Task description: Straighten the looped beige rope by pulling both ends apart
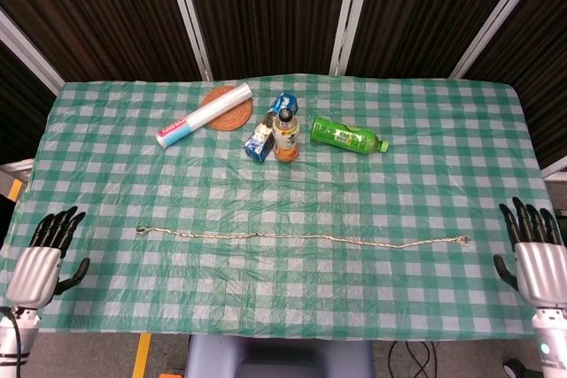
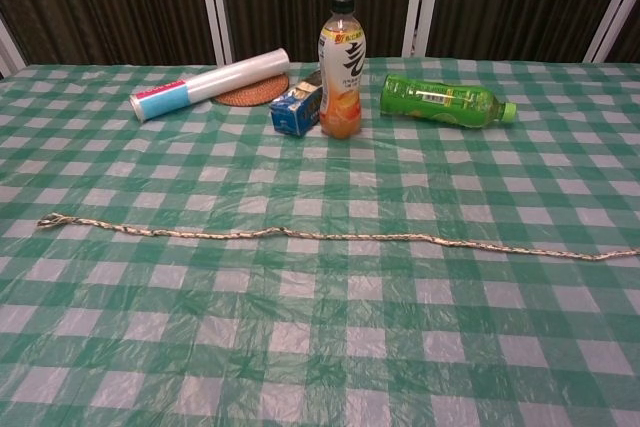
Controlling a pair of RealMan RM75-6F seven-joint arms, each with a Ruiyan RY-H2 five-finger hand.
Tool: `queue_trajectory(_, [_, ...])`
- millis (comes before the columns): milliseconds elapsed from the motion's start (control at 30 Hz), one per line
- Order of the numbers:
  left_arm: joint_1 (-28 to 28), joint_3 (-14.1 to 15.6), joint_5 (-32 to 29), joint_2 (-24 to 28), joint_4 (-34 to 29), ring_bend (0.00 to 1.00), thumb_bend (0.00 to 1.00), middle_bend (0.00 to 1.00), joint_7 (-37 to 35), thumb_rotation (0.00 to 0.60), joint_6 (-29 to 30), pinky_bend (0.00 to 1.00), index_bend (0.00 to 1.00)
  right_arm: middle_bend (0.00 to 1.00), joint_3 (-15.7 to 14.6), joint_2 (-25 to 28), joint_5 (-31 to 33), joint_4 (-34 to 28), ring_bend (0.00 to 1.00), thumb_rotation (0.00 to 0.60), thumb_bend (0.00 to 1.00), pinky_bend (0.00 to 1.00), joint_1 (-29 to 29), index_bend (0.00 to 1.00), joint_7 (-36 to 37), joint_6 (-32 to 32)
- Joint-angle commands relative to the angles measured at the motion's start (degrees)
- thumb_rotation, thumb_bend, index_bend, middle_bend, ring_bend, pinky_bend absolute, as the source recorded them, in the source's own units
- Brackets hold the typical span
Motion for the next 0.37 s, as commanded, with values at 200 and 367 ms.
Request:
queue_trajectory(200, [4.2, 0.2, -0.5, 3.0, -3.9, 0.0, 0.41, 0.0, 6.5, 0.6, 3.3, 0.05, 0.0, 0.0, -2.4, 1.2, -4.2, -1.9, 0.0, 0.6, 0.33, 0.0, -4.1, 0.0, 1.1, 2.8])
queue_trajectory(367, [4.5, -0.2, 0.3, 2.9, -3.7, 0.0, 0.41, 0.0, 6.9, 0.6, 3.4, 0.05, 0.0, 0.0, -1.9, 1.3, -4.0, -1.9, 0.0, 0.6, 0.33, 0.0, -4.3, 0.0, 0.3, 2.0])
